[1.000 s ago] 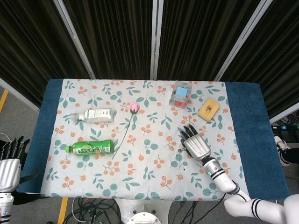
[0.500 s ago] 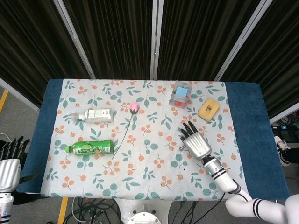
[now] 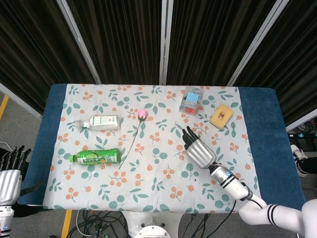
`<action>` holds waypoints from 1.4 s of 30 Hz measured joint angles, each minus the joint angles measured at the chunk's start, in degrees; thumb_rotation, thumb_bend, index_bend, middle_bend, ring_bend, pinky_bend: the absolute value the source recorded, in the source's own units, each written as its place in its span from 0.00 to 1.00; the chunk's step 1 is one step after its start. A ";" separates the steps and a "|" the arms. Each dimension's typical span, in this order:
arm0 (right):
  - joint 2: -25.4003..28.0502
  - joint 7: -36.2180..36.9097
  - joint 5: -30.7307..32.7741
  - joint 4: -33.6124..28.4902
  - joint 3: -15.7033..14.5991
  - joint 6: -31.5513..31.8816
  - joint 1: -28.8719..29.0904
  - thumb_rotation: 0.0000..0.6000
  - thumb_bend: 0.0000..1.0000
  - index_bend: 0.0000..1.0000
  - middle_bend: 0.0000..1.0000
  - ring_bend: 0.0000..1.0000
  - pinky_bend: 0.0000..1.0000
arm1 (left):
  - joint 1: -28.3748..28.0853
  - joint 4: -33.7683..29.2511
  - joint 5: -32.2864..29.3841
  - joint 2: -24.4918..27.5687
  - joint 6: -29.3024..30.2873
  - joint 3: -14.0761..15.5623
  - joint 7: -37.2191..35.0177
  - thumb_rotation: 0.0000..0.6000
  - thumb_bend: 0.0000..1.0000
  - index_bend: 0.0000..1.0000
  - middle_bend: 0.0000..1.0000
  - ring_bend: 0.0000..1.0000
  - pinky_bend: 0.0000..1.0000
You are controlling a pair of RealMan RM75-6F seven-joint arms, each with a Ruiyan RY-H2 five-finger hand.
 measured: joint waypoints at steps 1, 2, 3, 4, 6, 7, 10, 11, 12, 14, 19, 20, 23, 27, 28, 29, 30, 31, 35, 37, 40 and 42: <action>-0.26 -0.44 -0.15 0.14 -0.16 -0.25 0.14 1.00 0.35 0.58 0.21 0.00 0.00 | 0.01 0.02 -0.01 -0.02 -0.01 0.00 0.00 1.00 0.06 0.10 0.00 0.00 0.00; -0.55 -0.67 -0.28 0.33 -0.32 -0.38 0.22 1.00 0.35 0.58 0.21 0.00 0.00 | 0.02 0.05 -0.02 -0.03 -0.01 0.00 -0.03 1.00 0.06 0.10 0.00 0.00 0.00; -0.86 -0.83 -0.40 0.66 -0.49 -0.46 0.26 1.00 0.35 0.58 0.21 0.00 0.00 | 0.03 0.06 -0.04 -0.04 -0.02 0.00 -0.06 1.00 0.06 0.10 0.00 0.00 0.00; -1.07 -0.90 -0.48 0.91 -0.61 -0.48 0.26 1.00 0.35 0.58 0.21 0.00 0.00 | 0.04 0.07 -0.07 -0.05 -0.02 0.00 -0.08 1.00 0.06 0.10 0.00 0.00 0.00; -1.46 -1.06 -0.60 1.43 -0.91 -0.51 0.19 1.00 0.35 0.58 0.21 0.00 0.00 | 0.06 0.10 -0.09 -0.06 -0.03 -0.02 -0.16 1.00 0.06 0.10 0.00 0.00 0.00; -1.59 -1.07 -0.61 1.57 -1.01 -0.50 0.12 1.00 0.35 0.58 0.21 0.00 0.00 | 0.06 0.14 -0.07 -0.08 -0.01 -0.04 -0.18 1.00 0.06 0.10 0.00 0.00 0.00; -1.80 -0.92 -0.64 1.83 -1.18 -0.37 -0.08 1.00 0.35 0.57 0.21 0.00 0.00 | 0.03 0.21 -0.07 -0.14 -0.08 -0.06 -0.19 1.00 0.06 0.10 0.00 0.00 0.00; -1.82 -0.85 -0.63 1.86 -1.21 -0.32 -0.15 1.00 0.35 0.56 0.20 0.00 0.00 | 0.01 0.22 -0.07 -0.16 -0.11 -0.07 -0.18 1.00 0.06 0.10 0.00 0.00 0.00; -1.83 -0.75 -0.62 1.85 -1.26 -0.23 -0.25 1.00 0.35 0.54 0.20 0.00 0.00 | 0.00 0.23 -0.06 -0.17 -0.10 -0.08 -0.18 1.00 0.06 0.10 0.00 0.00 0.00; -1.79 -0.60 -0.64 1.77 -1.32 -0.07 -0.37 1.00 0.35 0.51 0.20 0.00 0.00 | 0.01 0.25 -0.04 -0.20 -0.05 -0.10 -0.18 1.00 0.06 0.10 0.00 0.00 0.00; -1.77 -0.52 -0.58 1.57 -1.35 -0.02 -0.51 1.00 0.35 0.48 0.20 0.00 0.00 | 0.01 0.26 0.08 -0.17 -0.01 -0.09 -0.14 1.00 0.06 0.10 0.00 0.00 0.00; -1.78 -0.52 -0.53 1.57 -1.35 -0.06 -0.52 1.00 0.35 0.47 0.20 0.00 0.00 | 0.02 0.27 0.07 -0.15 -0.01 -0.09 -0.13 1.00 0.06 0.10 0.00 0.00 0.00; -1.86 -0.54 -0.45 1.58 -1.31 -0.13 -0.53 1.00 0.35 0.47 0.20 0.00 0.00 | 0.03 0.24 0.02 -0.13 -0.04 -0.11 -0.15 1.00 0.06 0.10 0.00 0.00 0.00; -1.93 -0.43 -0.24 1.58 -1.16 -0.18 -0.54 1.00 0.35 0.45 0.20 0.00 0.00 | 0.03 0.22 -0.01 -0.13 -0.09 -0.11 -0.13 1.00 0.06 0.10 0.00 0.00 0.00; -1.94 -0.40 -0.23 1.60 -1.12 -0.11 -0.56 1.00 0.35 0.45 0.20 0.00 0.00 | 0.02 0.21 -0.01 -0.11 -0.11 -0.11 -0.13 1.00 0.06 0.10 0.00 0.00 0.00; -1.94 -0.35 -0.17 1.61 -1.10 -0.08 -0.60 1.00 0.35 0.44 0.20 0.00 0.00 | 0.01 0.21 -0.03 -0.11 -0.12 -0.14 -0.12 1.00 0.06 0.10 0.00 0.00 0.00; -1.93 -0.27 -0.04 1.57 -1.07 -0.11 -0.63 1.00 0.35 0.44 0.20 0.00 0.00 | 0.00 0.20 -0.04 -0.10 -0.12 -0.15 -0.12 1.00 0.06 0.10 0.00 0.00 0.00; -1.90 -0.22 0.02 1.53 -1.04 -0.12 -0.64 1.00 0.35 0.43 0.20 0.00 0.00 | -0.01 0.19 -0.04 -0.10 -0.13 -0.16 -0.12 1.00 0.06 0.10 0.00 0.00 0.00; -1.80 -0.45 0.01 1.41 -1.16 -0.22 -0.68 1.00 0.33 0.38 0.19 0.00 0.00 | -0.07 0.18 -0.06 -0.15 -0.19 -0.23 -0.07 1.00 0.06 0.10 0.00 0.00 0.00; -1.83 -0.47 -0.01 1.29 -1.15 -0.11 -0.72 1.00 0.26 0.34 0.19 0.00 0.00 | -0.07 0.19 -0.09 -0.17 -0.18 -0.25 -0.06 1.00 0.06 0.10 0.00 0.00 0.00; -1.80 -0.05 0.01 0.87 -0.91 0.51 -0.87 1.00 0.17 0.29 0.18 0.00 0.00 | -0.04 0.20 -0.08 -0.15 -0.11 -0.27 -0.12 1.00 0.06 0.10 0.00 0.00 0.00; -1.64 0.92 0.02 0.13 -0.59 1.33 -1.09 1.00 0.13 0.28 0.17 0.00 0.00 | -0.03 0.20 -0.09 -0.10 -0.06 -0.30 -0.18 1.00 0.06 0.10 0.00 0.00 0.00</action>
